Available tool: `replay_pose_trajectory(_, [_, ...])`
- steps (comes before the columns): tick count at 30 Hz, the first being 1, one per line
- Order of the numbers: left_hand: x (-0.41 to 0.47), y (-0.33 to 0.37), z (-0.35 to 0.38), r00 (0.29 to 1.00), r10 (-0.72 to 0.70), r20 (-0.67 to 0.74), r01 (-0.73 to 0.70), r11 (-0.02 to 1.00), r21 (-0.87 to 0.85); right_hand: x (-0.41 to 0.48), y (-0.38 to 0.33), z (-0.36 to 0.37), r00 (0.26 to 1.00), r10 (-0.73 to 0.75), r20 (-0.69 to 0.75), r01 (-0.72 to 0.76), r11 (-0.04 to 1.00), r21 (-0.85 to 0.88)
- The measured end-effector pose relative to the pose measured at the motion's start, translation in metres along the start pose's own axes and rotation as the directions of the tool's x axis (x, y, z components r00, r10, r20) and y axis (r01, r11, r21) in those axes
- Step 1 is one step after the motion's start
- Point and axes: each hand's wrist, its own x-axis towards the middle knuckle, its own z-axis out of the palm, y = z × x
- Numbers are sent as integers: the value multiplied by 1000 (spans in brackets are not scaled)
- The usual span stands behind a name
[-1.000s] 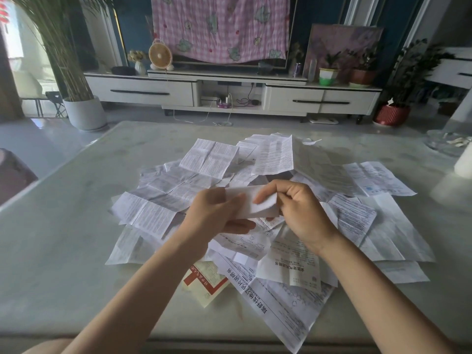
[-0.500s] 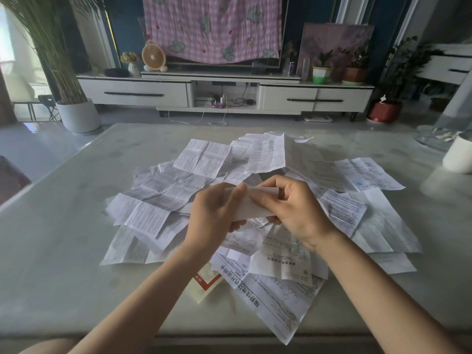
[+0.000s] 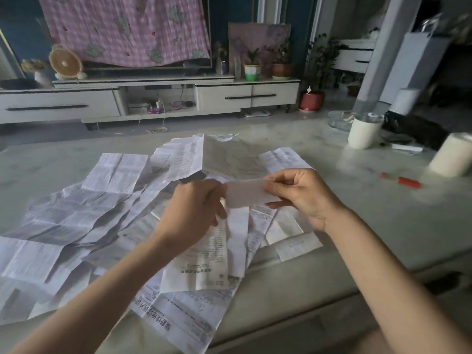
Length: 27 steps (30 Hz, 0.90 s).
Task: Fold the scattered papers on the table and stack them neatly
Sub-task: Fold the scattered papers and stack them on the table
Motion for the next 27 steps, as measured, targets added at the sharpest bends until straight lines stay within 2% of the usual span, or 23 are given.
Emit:
replay_pose_trajectory(2, [16, 5, 5, 998, -36, -56, 35, 999, -20, 8, 6, -45, 963, -21, -268, 27, 999, 22])
replay_pose_trajectory(4, [27, 5, 8, 991, -106, -86, 97, 990, -107, 16, 25, -97, 839, -29, -543, -12, 997, -71])
replay_pose_trajectory(5, [29, 6, 10, 989, -130, -72, 119, 983, -142, 20, 39, -120, 765, -38, -643, -90, 982, -165])
replay_pose_trajectory(8, [25, 10, 27, 994, -110, 24, 112, 980, -162, 30, 75, -162, 640, -51, -767, -308, 897, -317])
replay_pose_trajectory(10, [19, 12, 37, 993, -92, 69, 101, 984, -150, 33, 81, -167, 609, -98, -787, -362, 848, -386])
replay_pose_trajectory(12, [18, 13, 46, 990, -88, 111, 105, 982, -158, 34, 77, -166, 591, -164, -790, -442, 753, -487])
replay_pose_trajectory(14, [18, 11, 49, 986, -81, 143, 104, 982, -160, 37, 79, -170, 609, -194, -769, -498, 661, -561])
replay_pose_trajectory(17, [19, 7, 50, 989, -25, 144, 50, 984, -168, 41, 78, -176, 620, -175, -765, -539, 613, -578])
replay_pose_trajectory(20, [21, 2, 47, 993, 23, 119, -3, 985, -171, 45, 64, -164, 597, -339, -728, -479, 577, -662])
replay_pose_trajectory(21, [21, 1, 45, 993, 34, 109, -15, 986, -169, 47, 58, -153, 635, -397, -663, -422, 540, -728])
replay_pose_trajectory(23, [20, -1, 42, 994, 53, 100, -38, 989, -146, 52, 51, -127, 786, -452, -421, -237, 408, -882])
replay_pose_trajectory(25, [16, -2, 37, 991, 72, 111, -60, 992, -111, 59, 53, -104, 924, -357, -137, -71, 191, -979])
replay_pose_trajectory(27, [9, -4, 29, 987, 96, 126, -87, 993, -75, 69, 59, -91, 985, -169, -19, -23, -19, -1000])
